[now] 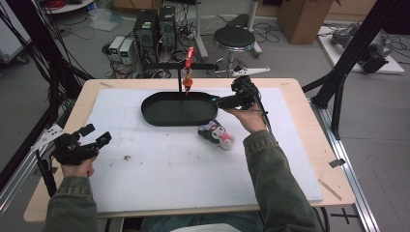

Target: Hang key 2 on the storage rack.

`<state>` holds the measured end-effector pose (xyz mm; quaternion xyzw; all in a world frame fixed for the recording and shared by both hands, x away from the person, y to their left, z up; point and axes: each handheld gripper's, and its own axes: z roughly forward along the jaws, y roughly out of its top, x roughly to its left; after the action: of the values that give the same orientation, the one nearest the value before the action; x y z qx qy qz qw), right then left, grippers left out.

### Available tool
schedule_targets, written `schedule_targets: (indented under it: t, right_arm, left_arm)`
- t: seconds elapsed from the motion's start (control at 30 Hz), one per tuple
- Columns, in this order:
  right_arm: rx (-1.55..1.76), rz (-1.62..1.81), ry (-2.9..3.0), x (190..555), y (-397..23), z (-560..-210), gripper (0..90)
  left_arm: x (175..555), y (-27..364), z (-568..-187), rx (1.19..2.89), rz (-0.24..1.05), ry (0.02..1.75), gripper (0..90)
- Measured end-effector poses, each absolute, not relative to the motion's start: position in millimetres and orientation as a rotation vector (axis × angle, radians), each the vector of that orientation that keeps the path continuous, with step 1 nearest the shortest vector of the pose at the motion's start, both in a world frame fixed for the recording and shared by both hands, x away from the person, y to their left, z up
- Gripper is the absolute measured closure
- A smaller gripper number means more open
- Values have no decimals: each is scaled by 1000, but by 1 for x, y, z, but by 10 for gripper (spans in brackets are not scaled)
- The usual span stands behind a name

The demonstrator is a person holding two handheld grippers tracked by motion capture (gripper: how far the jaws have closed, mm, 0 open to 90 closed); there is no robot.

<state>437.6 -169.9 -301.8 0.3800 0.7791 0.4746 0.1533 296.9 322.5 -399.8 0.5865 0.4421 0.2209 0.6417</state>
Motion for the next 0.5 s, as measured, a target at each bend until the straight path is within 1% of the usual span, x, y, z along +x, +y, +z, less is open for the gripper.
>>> schedule_targets:
  t: [0.37,0.5]
  right_arm:
    - [1056,1351,2275,421,-174,-310,5]
    - [1051,1320,2294,418,-175,-320,4]
  left_arm:
    - [297,322,-400,1338,498,1012,51]
    - [297,322,-400,1337,498,1011,51]
